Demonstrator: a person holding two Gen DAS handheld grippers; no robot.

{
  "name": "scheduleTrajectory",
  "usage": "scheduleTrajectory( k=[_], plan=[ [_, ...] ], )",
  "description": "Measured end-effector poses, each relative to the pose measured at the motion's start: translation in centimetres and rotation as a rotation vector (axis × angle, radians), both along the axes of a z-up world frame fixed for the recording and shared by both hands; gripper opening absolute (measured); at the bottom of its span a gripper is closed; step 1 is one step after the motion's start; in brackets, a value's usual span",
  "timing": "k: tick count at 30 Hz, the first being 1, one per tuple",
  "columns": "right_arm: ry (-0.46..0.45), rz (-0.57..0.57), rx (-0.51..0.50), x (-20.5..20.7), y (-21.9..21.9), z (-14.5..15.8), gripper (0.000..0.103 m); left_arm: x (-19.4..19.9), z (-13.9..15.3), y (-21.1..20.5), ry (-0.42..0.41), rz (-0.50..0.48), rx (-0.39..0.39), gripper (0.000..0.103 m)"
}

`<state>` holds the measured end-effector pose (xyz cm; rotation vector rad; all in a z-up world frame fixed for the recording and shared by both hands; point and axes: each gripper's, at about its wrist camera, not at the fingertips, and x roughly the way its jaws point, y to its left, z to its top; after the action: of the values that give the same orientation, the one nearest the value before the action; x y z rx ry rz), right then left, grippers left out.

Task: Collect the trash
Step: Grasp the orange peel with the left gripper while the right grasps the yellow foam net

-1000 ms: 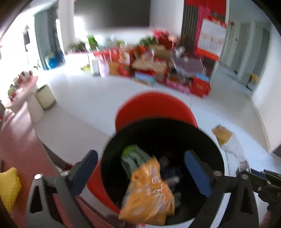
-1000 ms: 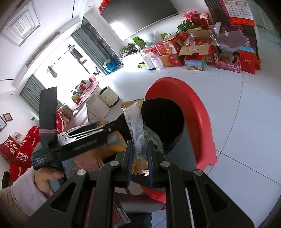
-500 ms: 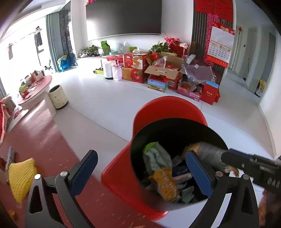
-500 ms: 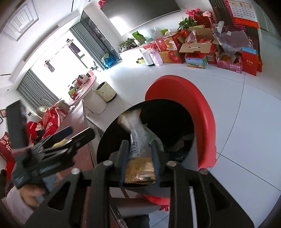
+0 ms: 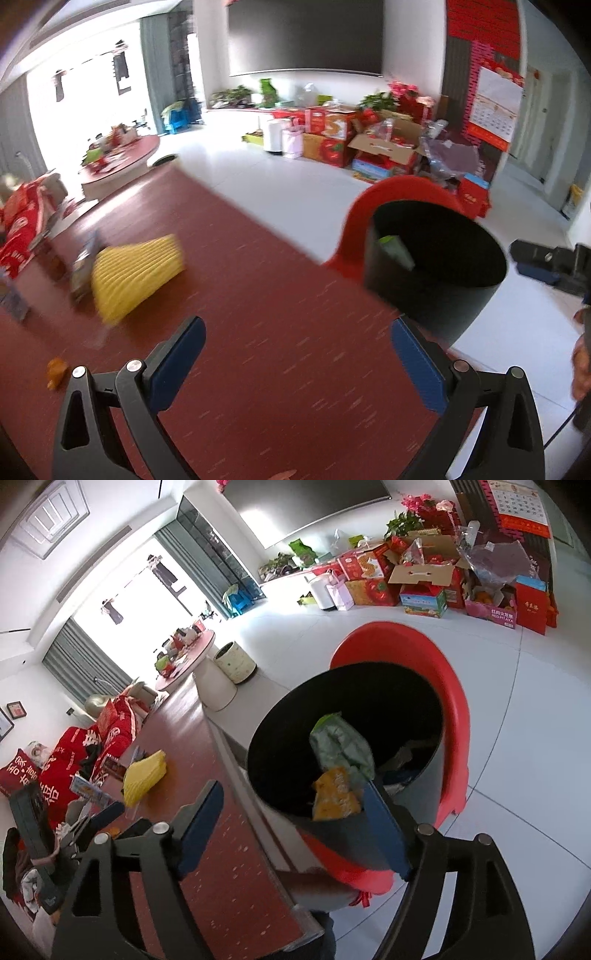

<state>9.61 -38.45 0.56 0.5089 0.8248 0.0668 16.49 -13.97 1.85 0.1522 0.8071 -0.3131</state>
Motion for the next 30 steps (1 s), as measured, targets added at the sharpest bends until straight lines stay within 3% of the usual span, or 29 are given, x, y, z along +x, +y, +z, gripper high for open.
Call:
scheduleTrajectory(
  k=[3, 11, 14, 21, 30],
  plan=[
    [0.013, 0.02, -0.01, -0.1, 1.5, 0.1, 0.094, -0.8, -0.6, 3.7, 0.003, 0.061, 0.012, 0.103],
    [0.037, 0.128, -0.037, 0.4, 7.6, 0.4, 0.094, -1.8, -3.0, 14.6, 0.062, 0.245, -0.029, 0.103],
    [0.05, 0.176, -0.053, 0.8, 10.3, 0.3, 0.094, -2.2, -3.8, 17.6, 0.059, 0.29, -0.005, 0.103],
    [0.091, 0.291, -0.077, 2.6, 17.0, -0.5, 0.094, -1.7, -4.1, 24.1, 0.005, 0.341, 0.025, 0.103],
    [0.132, 0.402, -0.028, 7.2, 25.6, -1.7, 0.094, 2.1, -5.4, 28.3, 0.014, 0.355, -0.037, 0.103]
  ],
)
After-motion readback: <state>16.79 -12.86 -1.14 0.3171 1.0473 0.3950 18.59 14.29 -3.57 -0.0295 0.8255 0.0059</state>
